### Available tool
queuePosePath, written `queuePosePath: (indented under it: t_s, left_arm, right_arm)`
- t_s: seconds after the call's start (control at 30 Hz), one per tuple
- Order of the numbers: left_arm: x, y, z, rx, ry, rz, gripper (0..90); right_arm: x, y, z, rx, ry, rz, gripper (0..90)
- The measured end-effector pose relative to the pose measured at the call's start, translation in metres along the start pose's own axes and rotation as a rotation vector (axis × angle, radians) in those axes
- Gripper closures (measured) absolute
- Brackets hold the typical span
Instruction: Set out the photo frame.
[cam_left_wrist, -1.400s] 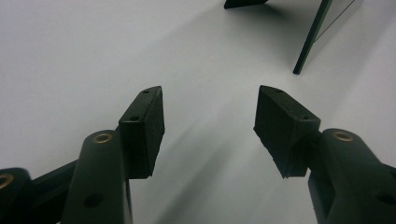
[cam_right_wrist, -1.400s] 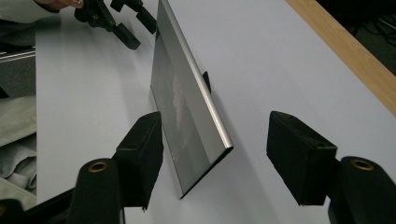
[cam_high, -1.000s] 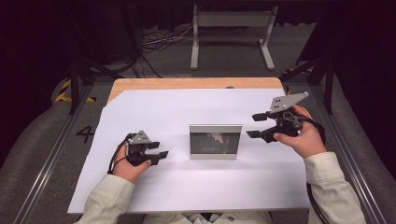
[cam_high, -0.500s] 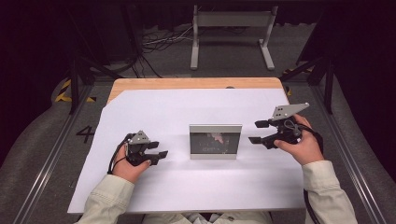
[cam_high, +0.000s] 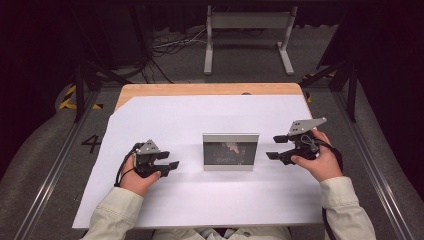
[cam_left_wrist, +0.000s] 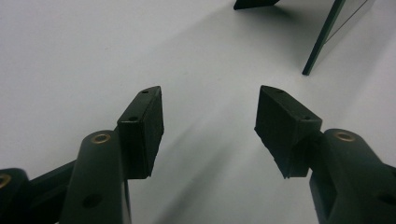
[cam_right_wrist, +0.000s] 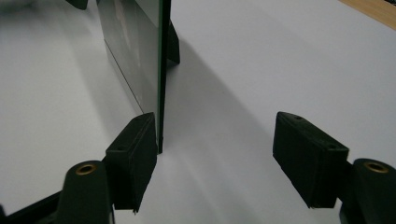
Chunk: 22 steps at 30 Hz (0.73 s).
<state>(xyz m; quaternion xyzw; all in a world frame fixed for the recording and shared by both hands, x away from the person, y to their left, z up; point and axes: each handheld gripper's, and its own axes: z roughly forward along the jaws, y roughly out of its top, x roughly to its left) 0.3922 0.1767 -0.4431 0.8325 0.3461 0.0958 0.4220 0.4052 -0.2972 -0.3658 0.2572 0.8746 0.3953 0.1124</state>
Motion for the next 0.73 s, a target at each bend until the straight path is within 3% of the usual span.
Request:
queuePosePath:
  t_s: [0.27, 0.53, 0.73]
  left_arm:
    - [0.003, 0.0, -0.002, -0.009, 0.008, -0.004, 42.5]
    - [0.004, 0.0, -0.002, -0.015, 0.007, -0.003, 42.2]
    - [0.004, 0.0, -0.003, -0.02, 0.01, -0.006, 41.1]
  right_arm:
    - [-0.003, -0.024, 0.007, 0.006, -0.061, 0.044, 30.8]
    - [-0.006, -0.037, 0.018, 0.028, -0.057, 0.062, 29.8]
    - [-0.007, -0.038, 0.017, 0.014, -0.056, 0.066, 28.8]
